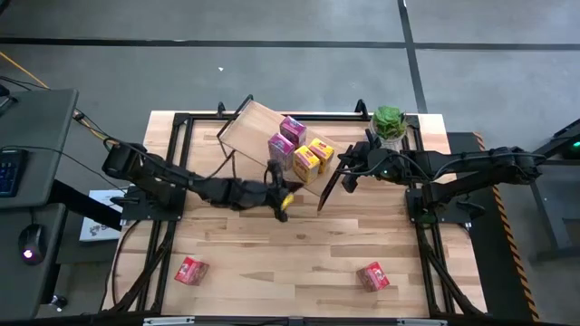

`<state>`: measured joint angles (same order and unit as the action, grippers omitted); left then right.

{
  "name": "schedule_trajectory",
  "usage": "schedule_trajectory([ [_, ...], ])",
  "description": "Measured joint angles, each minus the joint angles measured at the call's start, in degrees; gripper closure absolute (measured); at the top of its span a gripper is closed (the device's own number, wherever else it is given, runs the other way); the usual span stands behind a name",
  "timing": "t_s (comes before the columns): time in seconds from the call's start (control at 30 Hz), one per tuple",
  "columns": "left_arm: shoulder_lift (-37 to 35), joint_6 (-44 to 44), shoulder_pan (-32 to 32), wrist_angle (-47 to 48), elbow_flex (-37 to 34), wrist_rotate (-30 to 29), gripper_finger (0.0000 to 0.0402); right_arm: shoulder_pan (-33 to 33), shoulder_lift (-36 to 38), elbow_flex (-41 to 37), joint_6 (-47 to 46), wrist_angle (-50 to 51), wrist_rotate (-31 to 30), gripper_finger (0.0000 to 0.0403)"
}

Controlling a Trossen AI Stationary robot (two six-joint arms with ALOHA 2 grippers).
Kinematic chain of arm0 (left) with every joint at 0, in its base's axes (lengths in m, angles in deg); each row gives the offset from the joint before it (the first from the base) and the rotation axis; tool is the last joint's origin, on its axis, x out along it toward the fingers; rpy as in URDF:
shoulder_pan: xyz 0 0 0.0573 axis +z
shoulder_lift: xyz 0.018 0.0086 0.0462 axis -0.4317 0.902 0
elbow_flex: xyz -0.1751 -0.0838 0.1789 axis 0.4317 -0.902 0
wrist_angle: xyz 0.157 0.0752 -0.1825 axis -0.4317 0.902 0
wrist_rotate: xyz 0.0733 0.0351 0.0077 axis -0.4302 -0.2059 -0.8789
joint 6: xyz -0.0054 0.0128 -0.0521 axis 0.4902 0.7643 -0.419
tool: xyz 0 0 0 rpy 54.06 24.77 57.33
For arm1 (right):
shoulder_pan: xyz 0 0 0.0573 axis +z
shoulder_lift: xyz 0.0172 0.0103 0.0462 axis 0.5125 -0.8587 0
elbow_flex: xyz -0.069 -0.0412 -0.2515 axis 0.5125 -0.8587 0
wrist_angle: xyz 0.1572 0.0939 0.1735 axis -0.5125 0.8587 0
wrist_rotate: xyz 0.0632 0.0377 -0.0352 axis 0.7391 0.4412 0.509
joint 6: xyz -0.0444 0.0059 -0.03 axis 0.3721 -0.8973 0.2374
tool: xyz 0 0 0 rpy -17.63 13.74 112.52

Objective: Stack cereal on shelf
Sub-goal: Adjust the yellow cereal box on the shelf

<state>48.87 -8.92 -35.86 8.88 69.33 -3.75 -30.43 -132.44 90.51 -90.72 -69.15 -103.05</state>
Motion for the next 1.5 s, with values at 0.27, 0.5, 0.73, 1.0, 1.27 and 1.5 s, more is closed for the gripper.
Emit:
schedule_trajectory([
  [0.27,1.8,11.1,-1.3,-3.0,0.0,-4.5,0.0401,0.0,0.0,0.0,0.1,-0.5,0.0,0.0403],
  [0.5,5.7,23.5,-1.9,-4.5,1.5,-7.0,0.0401,0.0,0.0,0.0,0.1,-0.9,0.0,0.0403],
  [0.73,9.4,26.6,-2.2,-4.6,5.4,-7.3,0.0401,0.0,0.0,0.0,0.1,-1.0,0.1,0.0403],
  [1.0,11.1,26.4,-1.3,-5.2,8.9,-5.6,0.0401,0.0,0.0,0.0,-0.5,-1.0,0.6,0.0403],
  [1.27,11.1,24.0,-0.9,-6.9,9.2,-5.7,0.0401,0.0,0.0,0.0,-0.5,-0.9,0.5,0.0403],
  [1.5,11.0,24.1,-0.9,-8.9,9.2,-5.9,0.0401,0.0,0.0,0.0,-0.5,-0.9,0.1,0.0403],
])
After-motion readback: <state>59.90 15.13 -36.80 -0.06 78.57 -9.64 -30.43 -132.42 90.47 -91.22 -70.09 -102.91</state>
